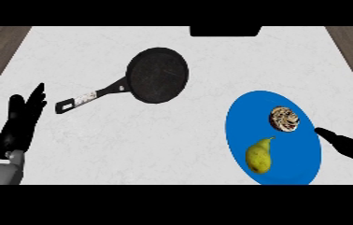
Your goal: Pick the cupcake from the plate and place it in the pan
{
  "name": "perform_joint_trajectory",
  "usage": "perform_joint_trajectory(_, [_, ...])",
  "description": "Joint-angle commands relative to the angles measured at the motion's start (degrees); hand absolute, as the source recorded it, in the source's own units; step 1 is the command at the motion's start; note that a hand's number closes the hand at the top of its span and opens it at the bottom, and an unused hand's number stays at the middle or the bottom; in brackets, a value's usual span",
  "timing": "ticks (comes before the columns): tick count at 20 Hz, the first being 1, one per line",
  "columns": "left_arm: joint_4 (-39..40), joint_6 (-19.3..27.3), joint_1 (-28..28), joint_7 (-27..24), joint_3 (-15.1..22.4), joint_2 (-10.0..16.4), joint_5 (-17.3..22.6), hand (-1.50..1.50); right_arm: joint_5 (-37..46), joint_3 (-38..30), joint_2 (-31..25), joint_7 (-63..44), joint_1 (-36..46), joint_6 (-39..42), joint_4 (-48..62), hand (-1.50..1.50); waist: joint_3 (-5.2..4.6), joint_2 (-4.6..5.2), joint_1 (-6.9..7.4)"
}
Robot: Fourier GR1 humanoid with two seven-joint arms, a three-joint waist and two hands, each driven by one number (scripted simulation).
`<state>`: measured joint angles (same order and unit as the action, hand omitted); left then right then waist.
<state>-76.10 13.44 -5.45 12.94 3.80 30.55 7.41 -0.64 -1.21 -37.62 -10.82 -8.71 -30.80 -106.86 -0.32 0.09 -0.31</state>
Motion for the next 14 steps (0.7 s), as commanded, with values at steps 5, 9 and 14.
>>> perform_joint_trajectory(5, [0.29, -1.57, -1.92, 0.54, 0.90, -0.32, -0.36, 0.00, 3.22, 3.76, -20.40, -29.68, 5.74, 16.47, -2.80, -1.50, -0.20, 0.44, 2.31])
perform_joint_trajectory(9, [2.29, -1.47, -2.37, -1.02, 1.10, -1.98, -0.85, 0.00, 3.45, 9.24, -23.19, -42.02, 13.01, 23.39, -3.09, -1.50, 0.02, 0.47, 2.72])
perform_joint_trajectory(14, [3.90, -2.80, -2.20, -2.96, 0.18, -1.69, -1.14, 0.00, 4.71, 18.89, -18.37, -50.50, 24.73, 30.83, 1.51, -1.50, 0.16, 0.53, 3.35])
